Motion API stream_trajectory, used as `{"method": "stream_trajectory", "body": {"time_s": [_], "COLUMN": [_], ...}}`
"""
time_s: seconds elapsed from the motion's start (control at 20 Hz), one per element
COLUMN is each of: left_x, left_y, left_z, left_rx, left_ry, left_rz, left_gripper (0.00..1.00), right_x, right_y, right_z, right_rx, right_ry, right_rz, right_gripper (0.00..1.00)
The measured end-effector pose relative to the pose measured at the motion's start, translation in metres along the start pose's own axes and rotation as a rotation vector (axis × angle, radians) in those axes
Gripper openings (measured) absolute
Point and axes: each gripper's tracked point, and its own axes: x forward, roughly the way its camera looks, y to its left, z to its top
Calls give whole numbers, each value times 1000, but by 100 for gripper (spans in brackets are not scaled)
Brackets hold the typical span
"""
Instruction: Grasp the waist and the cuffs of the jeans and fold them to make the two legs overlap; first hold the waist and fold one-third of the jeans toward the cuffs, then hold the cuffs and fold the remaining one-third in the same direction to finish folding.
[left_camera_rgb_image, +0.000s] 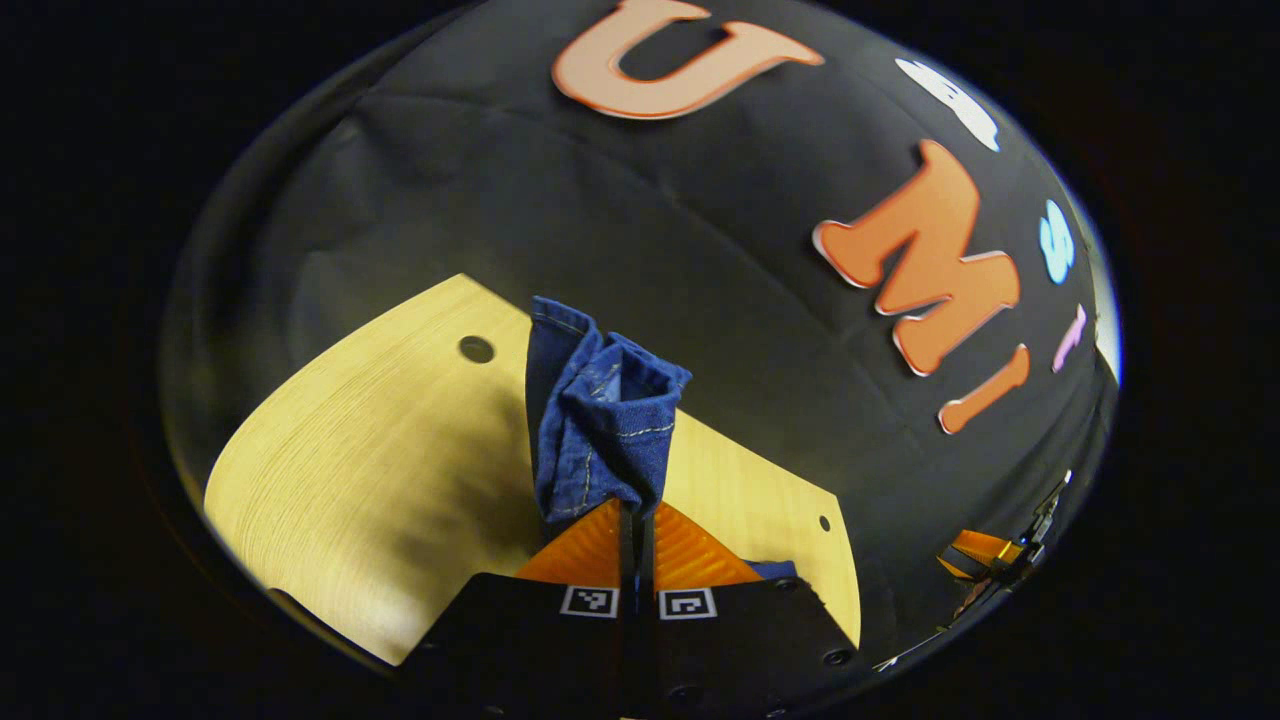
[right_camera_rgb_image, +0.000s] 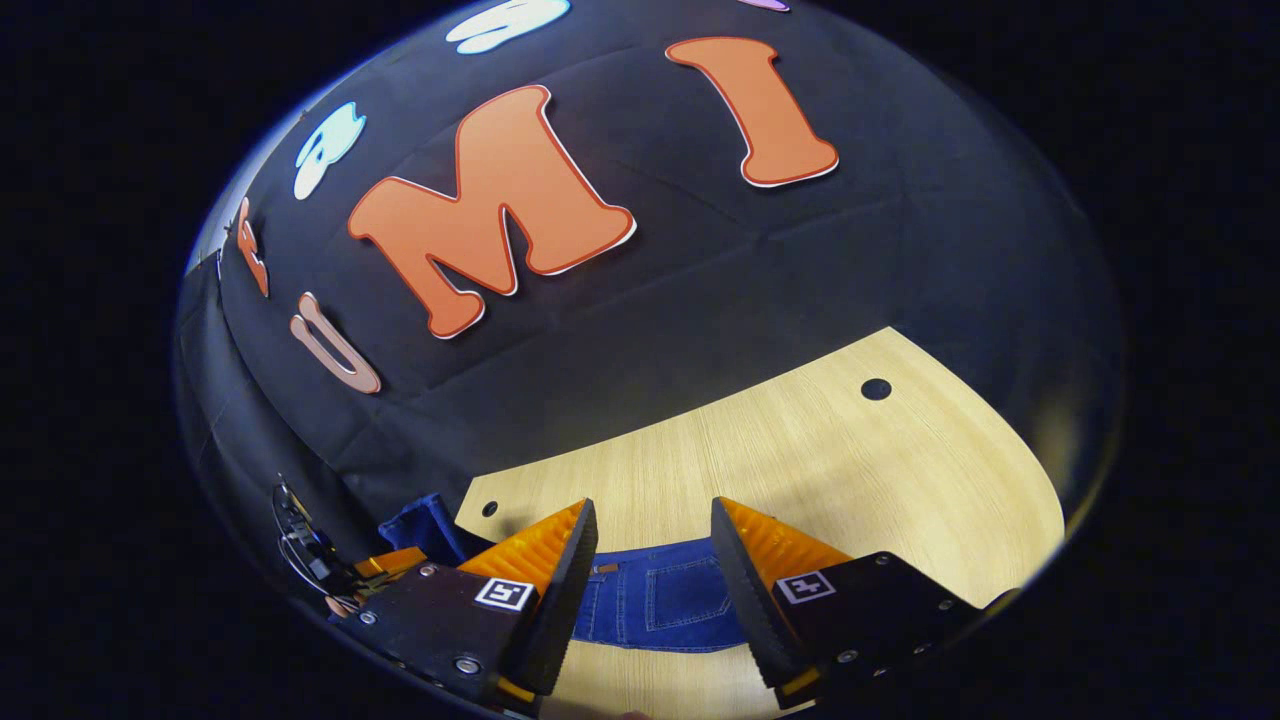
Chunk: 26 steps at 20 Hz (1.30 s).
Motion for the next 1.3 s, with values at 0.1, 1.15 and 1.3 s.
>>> {"method": "stream_trajectory", "body": {"time_s": [0.1, 1.15, 1.3], "left_x": [8, 62, 43], "left_y": [-42, -271, -295], "left_z": [-5, -238, -238], "left_rx": [54, 652, 740], "left_ry": [17, 421, 367], "left_rz": [-45, -178, -225], "left_gripper": [2, 38, 70], "right_x": [-4, -28, -24], "right_y": [-6, -105, -102], "right_z": [0, 23, 29], "right_rx": [2, 111, 114], "right_ry": [0, -23, -26], "right_rz": [9, 11, 28], "right_gripper": [74, 73, 74]}}
